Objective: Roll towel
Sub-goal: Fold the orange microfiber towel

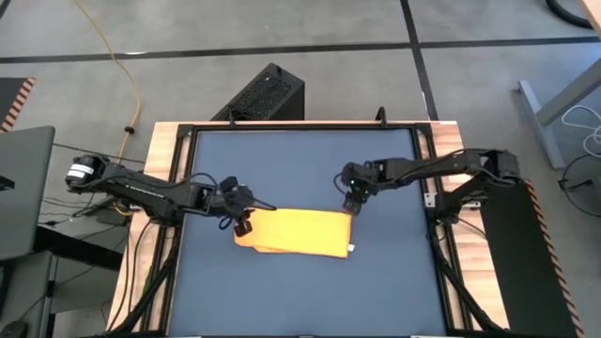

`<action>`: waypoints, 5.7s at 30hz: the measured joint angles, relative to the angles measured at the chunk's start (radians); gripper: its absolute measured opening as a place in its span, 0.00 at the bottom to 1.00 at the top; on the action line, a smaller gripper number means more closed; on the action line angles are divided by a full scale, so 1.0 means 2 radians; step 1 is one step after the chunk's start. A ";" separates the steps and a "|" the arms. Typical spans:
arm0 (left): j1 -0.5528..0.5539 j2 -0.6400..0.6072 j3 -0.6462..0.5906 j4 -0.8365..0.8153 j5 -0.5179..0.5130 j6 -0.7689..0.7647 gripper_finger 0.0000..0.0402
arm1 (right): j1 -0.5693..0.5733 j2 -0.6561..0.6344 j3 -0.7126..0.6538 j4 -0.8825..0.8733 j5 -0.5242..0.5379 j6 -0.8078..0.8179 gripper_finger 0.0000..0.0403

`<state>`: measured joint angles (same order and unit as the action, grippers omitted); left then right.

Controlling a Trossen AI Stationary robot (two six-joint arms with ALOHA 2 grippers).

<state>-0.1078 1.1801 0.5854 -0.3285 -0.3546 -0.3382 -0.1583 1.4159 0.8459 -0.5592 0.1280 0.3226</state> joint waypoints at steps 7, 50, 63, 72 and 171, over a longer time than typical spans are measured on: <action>0.019 0.000 0.000 -0.061 0.000 -0.031 0.29 | -0.022 -0.009 0.000 -0.002 0.000 -0.031 0.61; -0.065 0.163 0.048 0.259 0.110 0.078 0.29 | 0.196 0.033 -0.049 0.154 -0.069 0.211 0.10; -0.070 0.122 0.048 0.248 0.109 0.100 0.29 | 0.208 0.011 -0.011 0.000 -0.024 0.235 0.10; -0.072 0.131 0.048 0.251 0.110 0.097 0.29 | 0.193 0.010 -0.011 -0.058 0.037 0.255 0.14; 0.004 0.240 0.090 0.286 0.188 0.155 0.29 | 0.341 0.014 -0.067 0.202 0.121 0.306 0.41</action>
<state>-0.1003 1.6593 0.7662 0.2440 0.0205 -0.0285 0.5227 1.4445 0.7113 -0.1544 0.3695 0.9351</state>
